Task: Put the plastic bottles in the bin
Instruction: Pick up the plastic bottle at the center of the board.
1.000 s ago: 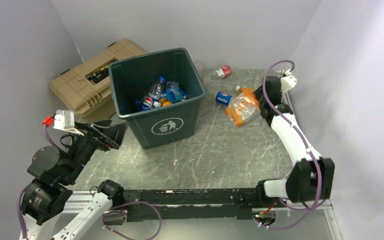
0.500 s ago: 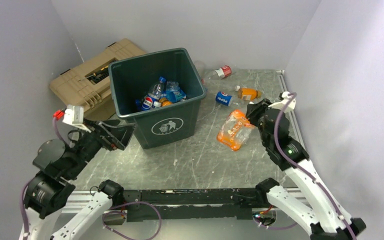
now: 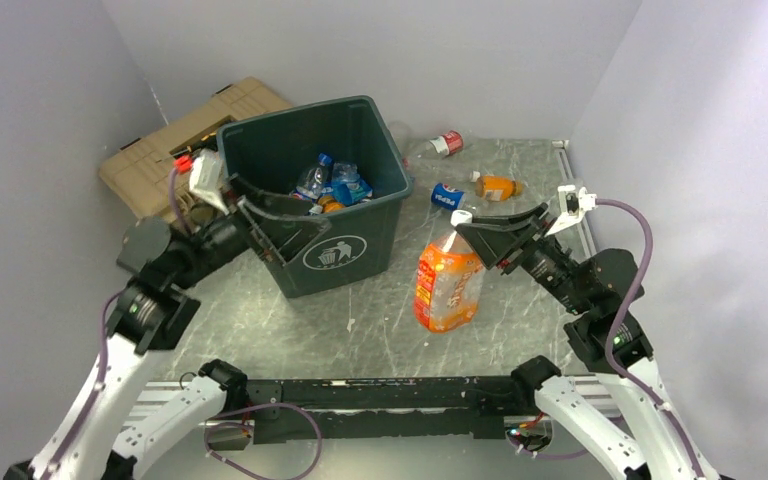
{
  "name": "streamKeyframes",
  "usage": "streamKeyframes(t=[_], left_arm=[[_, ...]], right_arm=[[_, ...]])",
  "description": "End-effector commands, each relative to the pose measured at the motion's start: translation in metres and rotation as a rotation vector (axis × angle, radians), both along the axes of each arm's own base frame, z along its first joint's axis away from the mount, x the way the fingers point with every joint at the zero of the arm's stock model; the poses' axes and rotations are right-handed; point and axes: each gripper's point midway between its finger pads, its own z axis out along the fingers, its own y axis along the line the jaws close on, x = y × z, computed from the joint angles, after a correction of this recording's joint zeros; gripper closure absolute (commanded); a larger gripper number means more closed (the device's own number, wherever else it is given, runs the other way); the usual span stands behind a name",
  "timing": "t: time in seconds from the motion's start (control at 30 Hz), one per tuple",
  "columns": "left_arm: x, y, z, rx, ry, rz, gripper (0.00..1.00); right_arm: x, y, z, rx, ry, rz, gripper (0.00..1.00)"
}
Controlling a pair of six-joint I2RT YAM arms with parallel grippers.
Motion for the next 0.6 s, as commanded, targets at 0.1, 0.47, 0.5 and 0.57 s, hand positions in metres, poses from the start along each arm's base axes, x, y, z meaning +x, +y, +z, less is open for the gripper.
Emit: streamKeyframes(t=[0.1,0.47,0.5,0.57], left_arm=[[-0.002,-0.053,0.025,-0.023,0.003,-0.334,0.01],[-0.030,-0.128,0.005,0.110,-0.032,-0.424,0.01],[-0.031,-0.133,0.002,0.119,-0.033,-0.410,0.00],[-0.029,-0.140,-0.005,0.150,-0.033,-0.382,0.00]], right_arm=[[-0.037,0.020,0.066,0.118,-0.197,0.220,1.00],[-0.005,-0.002,0.096,0.222,-0.190,0.018,1.00],[-0.002,-0.004,0.097,0.226,-0.179,-0.005,1.00],[0.003,-0.008,0.098,0.224,-0.160,-0.039,1.00]])
